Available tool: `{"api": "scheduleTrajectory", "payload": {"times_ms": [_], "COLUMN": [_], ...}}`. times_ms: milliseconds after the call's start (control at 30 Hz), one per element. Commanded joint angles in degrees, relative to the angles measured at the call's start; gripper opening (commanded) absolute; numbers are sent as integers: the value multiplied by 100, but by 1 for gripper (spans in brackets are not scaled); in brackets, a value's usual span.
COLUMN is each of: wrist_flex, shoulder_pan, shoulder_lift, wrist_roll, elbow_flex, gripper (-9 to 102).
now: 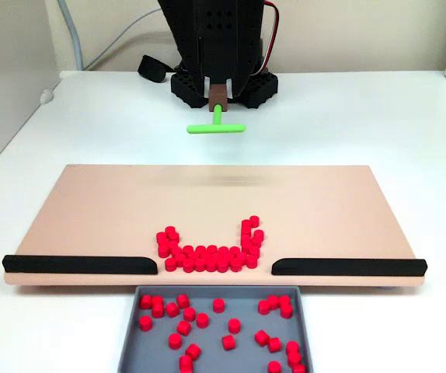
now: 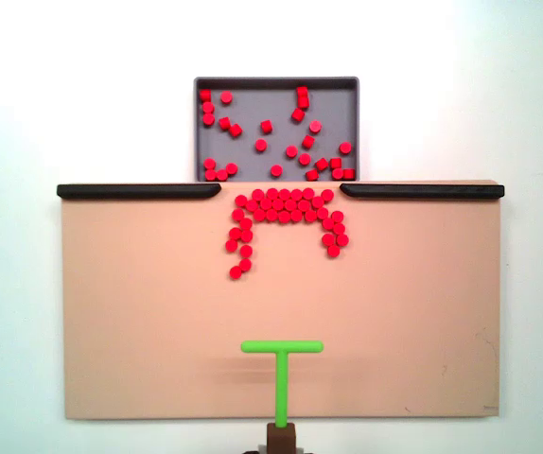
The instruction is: Push granules from bottom to the grey container
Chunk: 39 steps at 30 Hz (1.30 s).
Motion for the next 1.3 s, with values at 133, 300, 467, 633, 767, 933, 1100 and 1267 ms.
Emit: {"api": "scheduleTrajectory", "payload": {"times_ms": [133,300,467,633,767,933,1100,1267], "wrist_flex": [-44,-44,-53,-53,-53,-53,-53,-53], "shoulder_pan": [-53,-70,-70,-35,-35,-44,-141,-141], "shoulder_lift": [202,246,132,-44,88,255,272,237], "wrist_roll": [26,44,-18,149,193,176,149,114], "elbow_flex": [-53,-44,-44,-114,-123,-62,-44,-44], "gripper": [0,0,0,0,0,0,0,0]}}
